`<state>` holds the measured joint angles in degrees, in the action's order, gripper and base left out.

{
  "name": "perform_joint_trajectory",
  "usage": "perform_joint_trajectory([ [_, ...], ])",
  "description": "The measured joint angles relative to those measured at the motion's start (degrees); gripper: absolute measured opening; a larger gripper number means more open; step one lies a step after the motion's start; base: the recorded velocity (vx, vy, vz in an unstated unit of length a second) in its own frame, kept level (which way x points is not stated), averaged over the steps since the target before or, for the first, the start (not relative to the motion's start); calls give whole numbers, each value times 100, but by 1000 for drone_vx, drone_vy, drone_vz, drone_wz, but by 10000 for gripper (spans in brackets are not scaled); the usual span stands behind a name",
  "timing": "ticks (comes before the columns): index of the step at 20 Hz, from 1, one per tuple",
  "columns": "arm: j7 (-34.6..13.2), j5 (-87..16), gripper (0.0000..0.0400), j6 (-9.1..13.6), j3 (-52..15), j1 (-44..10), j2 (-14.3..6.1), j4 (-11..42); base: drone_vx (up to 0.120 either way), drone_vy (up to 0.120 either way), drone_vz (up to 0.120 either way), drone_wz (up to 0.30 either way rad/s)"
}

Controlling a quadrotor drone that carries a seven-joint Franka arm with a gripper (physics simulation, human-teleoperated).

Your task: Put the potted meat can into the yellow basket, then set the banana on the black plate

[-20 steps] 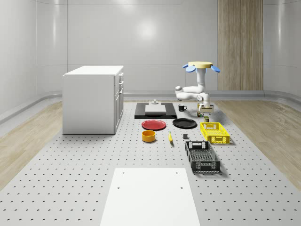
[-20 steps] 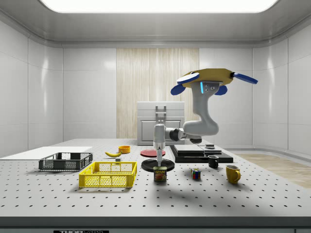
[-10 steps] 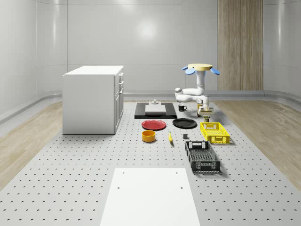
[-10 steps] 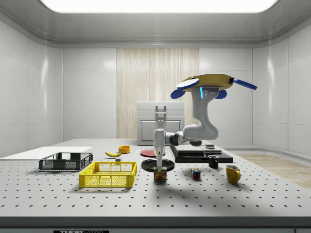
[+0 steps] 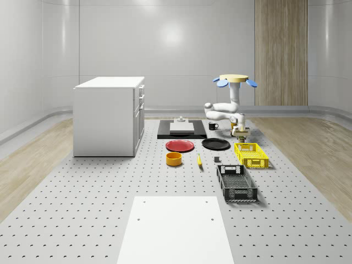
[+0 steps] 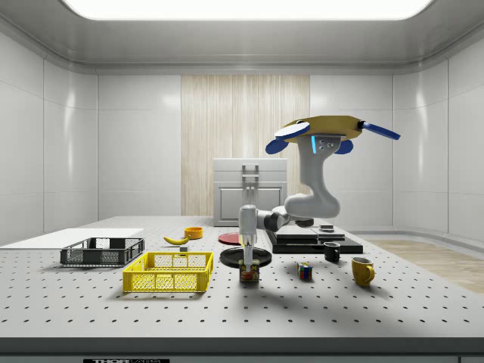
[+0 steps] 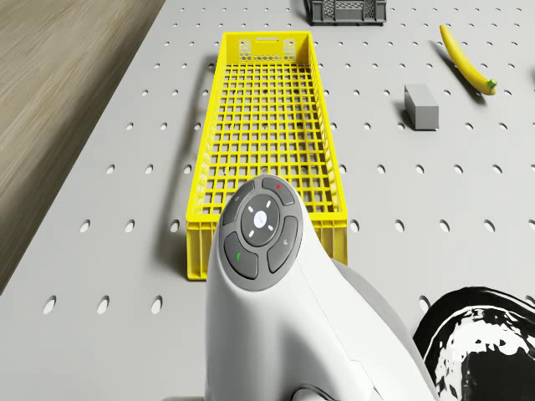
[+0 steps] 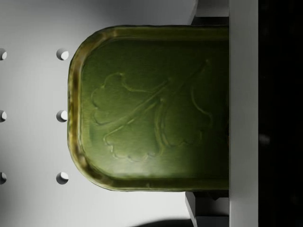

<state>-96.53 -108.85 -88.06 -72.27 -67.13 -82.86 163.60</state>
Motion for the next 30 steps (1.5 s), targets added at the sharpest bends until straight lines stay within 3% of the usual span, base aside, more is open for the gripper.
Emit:
perform_joint_trajectory([
  [2,-8,-30,308,-24,32,-13,-14,-9,0,0,0,0],
  [11,-37,183,284,41,-200,-24,-39,41,0,0,0,0],
  [19,-87,735,284,201,-773,-34,-55,127,0,0,120,0],
  [22,-100,834,284,203,-869,-43,-80,135,120,0,120,0],
  [30,-124,951,283,146,-967,-62,-165,140,120,25,0,0],
])
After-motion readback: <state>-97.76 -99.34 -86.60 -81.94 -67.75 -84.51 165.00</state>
